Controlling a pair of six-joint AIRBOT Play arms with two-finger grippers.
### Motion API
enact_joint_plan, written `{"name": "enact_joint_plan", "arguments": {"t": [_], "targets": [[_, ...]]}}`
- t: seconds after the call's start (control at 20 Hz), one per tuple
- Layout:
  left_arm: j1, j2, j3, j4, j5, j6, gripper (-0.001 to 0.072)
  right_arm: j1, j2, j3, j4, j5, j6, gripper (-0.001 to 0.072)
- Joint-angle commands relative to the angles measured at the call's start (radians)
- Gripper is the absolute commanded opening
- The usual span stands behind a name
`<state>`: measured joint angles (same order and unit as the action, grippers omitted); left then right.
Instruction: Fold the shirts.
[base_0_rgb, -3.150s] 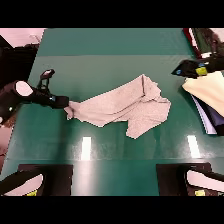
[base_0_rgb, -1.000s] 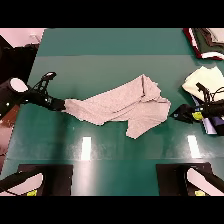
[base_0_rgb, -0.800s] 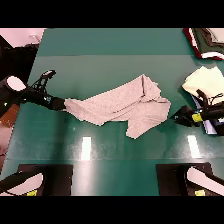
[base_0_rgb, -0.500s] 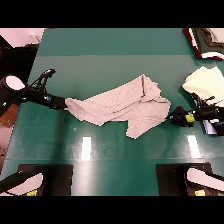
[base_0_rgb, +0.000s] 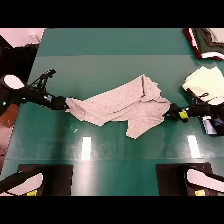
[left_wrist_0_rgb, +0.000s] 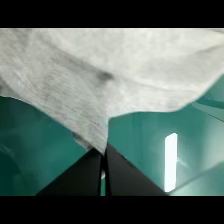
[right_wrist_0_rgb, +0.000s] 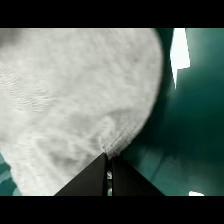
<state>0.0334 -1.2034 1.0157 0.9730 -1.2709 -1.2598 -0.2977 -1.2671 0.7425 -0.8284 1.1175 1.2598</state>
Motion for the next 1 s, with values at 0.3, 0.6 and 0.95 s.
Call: {"name": "enact_joint_plan", "arguments": {"t": [0.3,0.6,0.95], "targets": [[0.236,0.021,0.602,-0.543,-0.055,-0.016,0.0022,-0.002,0.277,0.587,0.016,0.046,0.017,0.0013],[0.252,0.038,1.191,-0.531,-0.045,-0.077,0.0022,-0.112,0.408,0.948,0.016,0.047,0.024,0.0013],[0.252,0.3,1.193,-0.472,0.068,-0.076,0.0021,-0.335,0.501,1.219,0.015,0.11,0.024,0.0013]]}}
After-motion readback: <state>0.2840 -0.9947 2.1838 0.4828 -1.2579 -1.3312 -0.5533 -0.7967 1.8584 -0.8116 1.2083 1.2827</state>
